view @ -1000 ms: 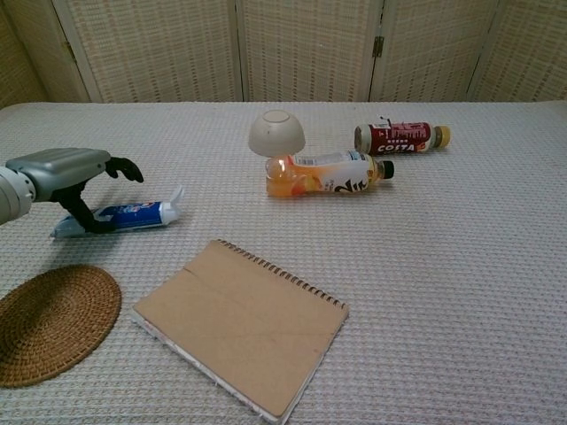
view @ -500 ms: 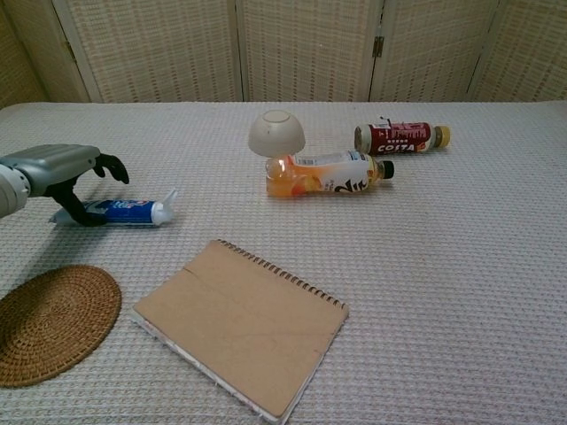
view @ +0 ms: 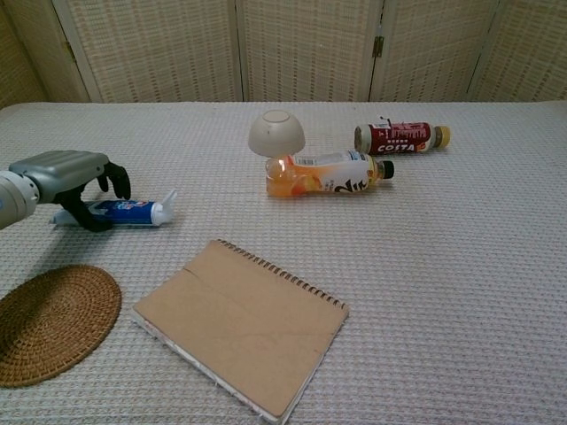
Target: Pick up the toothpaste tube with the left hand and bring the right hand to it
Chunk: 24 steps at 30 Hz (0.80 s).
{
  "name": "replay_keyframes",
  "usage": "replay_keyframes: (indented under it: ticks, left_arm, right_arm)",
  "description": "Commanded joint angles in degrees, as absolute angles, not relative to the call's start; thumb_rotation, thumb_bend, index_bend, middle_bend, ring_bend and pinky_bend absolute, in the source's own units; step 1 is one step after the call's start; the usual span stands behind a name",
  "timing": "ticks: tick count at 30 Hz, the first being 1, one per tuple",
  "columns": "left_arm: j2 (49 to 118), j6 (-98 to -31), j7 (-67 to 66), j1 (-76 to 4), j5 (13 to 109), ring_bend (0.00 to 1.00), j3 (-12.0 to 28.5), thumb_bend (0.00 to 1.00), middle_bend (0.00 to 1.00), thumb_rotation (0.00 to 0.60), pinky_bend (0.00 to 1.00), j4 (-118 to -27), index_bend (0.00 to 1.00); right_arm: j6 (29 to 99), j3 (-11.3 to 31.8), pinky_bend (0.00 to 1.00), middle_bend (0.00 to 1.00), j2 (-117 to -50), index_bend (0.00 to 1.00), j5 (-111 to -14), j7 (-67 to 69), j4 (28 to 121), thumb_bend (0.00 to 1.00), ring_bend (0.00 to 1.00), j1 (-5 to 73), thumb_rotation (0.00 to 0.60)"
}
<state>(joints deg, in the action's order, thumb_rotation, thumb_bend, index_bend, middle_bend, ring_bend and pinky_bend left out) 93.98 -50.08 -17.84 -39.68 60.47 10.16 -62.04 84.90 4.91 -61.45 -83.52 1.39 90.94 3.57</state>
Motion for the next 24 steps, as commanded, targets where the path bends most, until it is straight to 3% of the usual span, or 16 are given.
replay_keyframes:
  ticks: [1,8,13,17,21,24]
  left_arm:
    - [93.9,-49.6,-17.2,-39.6,60.2,0.33,10.3,0.32,0.38,0.600,0.10,-62.0,0.41]
    - [94.5,-49.3,-15.8,-39.8,60.7,0.37,10.3,0.37,0.43,0.600,0.12,-60.8,0.45]
    - [95.0,-49.0,-13.7,-39.6,62.0,0.42,9.9,0.44,0.49,0.600,0.18,-59.5,0.52]
    - [95.2,-49.8,-10.4,-39.3,64.7,0.49,9.4,0.59,0.57,0.600,0.34,-58.2,0.60]
    - [94.9,-50.6,-4.1,-39.0,69.0,0.57,8.5,0.65,0.67,0.600,0.54,-56.8,0.69]
    - [94.4,-51.5,0.8,-38.8,71.6,0.63,8.2,0.69,0.72,0.600,0.61,-56.0,0.74]
  right_arm:
    - [85.0,4.9,0.00,0.00,-61.5,0.00,-83.7,1.4,91.0,0.18,0.01,3.6,0.584]
    - [85.6,5.0,0.00,0.00,-61.3,0.00,-83.9,1.4,91.2,0.18,0.01,3.4,0.583]
    - [85.4,5.0,0.00,0.00,-61.2,0.00,-83.9,1.3,91.4,0.18,0.01,3.4,0.582]
    - [85.5,5.1,0.00,0.00,-61.0,0.00,-84.1,0.9,91.8,0.18,0.02,3.5,0.583]
    - [85.8,5.1,0.00,0.00,-60.7,0.00,-84.7,0.6,92.4,0.18,0.02,3.6,0.585]
    - [85.7,4.9,0.00,0.00,-60.2,0.00,-85.3,0.9,93.2,0.18,0.03,3.7,0.584]
